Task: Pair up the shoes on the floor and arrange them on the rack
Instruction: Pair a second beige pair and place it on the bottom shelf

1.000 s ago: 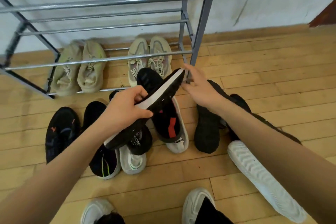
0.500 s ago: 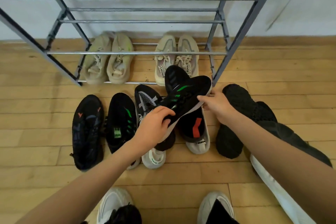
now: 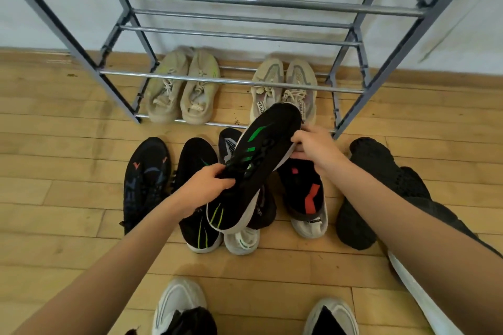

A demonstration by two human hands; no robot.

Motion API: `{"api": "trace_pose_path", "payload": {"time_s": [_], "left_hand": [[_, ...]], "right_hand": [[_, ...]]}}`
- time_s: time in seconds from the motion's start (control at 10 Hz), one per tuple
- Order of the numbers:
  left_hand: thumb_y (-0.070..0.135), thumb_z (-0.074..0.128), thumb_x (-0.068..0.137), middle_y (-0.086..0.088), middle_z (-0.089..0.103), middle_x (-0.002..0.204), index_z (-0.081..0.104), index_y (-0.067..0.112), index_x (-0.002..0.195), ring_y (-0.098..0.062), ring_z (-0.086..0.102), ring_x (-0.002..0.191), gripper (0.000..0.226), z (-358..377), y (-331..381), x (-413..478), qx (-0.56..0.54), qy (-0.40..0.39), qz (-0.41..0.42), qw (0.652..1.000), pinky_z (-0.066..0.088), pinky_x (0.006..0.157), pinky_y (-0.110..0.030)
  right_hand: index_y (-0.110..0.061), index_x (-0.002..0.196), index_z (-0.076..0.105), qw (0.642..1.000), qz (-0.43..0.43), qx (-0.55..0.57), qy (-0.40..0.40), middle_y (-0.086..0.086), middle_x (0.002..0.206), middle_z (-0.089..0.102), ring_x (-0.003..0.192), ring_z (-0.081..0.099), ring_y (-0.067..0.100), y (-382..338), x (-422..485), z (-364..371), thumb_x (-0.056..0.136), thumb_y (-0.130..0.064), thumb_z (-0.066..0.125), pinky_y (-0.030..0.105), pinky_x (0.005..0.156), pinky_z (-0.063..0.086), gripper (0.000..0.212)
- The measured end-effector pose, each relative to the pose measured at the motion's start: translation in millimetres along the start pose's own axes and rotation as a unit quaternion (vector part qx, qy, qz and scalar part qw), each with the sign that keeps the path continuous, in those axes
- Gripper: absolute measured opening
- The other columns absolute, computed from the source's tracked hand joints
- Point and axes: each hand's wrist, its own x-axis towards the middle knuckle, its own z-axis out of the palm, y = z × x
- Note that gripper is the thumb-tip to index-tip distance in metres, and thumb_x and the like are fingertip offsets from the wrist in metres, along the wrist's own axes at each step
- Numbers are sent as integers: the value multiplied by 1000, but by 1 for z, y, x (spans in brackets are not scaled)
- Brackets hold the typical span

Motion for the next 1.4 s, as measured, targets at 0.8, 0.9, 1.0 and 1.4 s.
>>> {"api": "trace_pose_path", "payload": {"time_s": [0.8,0.9,1.0,1.4], "left_hand": [[-1,45,83,-13,62,88,59,12,94,-24,57,82,22,-113,-145,-15,-107,140,-152,972,43,71,-36],[7,48,88,-5,70,93,61,15,114,-19,64,88,29,-113,-149,-20,-117,136,-139,974,48,66,-29],[9,49,88,-3,71,92,62,13,115,-18,65,88,30,-113,-152,-24,-129,133,-127,974,49,68,-29],[27,83,67,8,60,126,43,31,136,-13,55,118,80,-128,-166,-43,-106,-51,-63,991,42,104,-37]], "right_hand": [[11,135,34,817,62,-538,-199,27,141,38,128,42,36,49,-10,198,96,-20,41,31,88,37,50],[12,140,21,849,74,-512,-110,24,142,31,129,35,34,55,-8,201,96,-26,45,34,105,38,62],[8,140,26,865,82,-484,-102,22,143,34,128,39,33,59,-8,196,95,-25,49,32,101,40,60],[-26,148,-11,916,237,-280,-161,17,152,20,134,33,37,89,-42,207,82,1,61,51,108,34,101]]}}
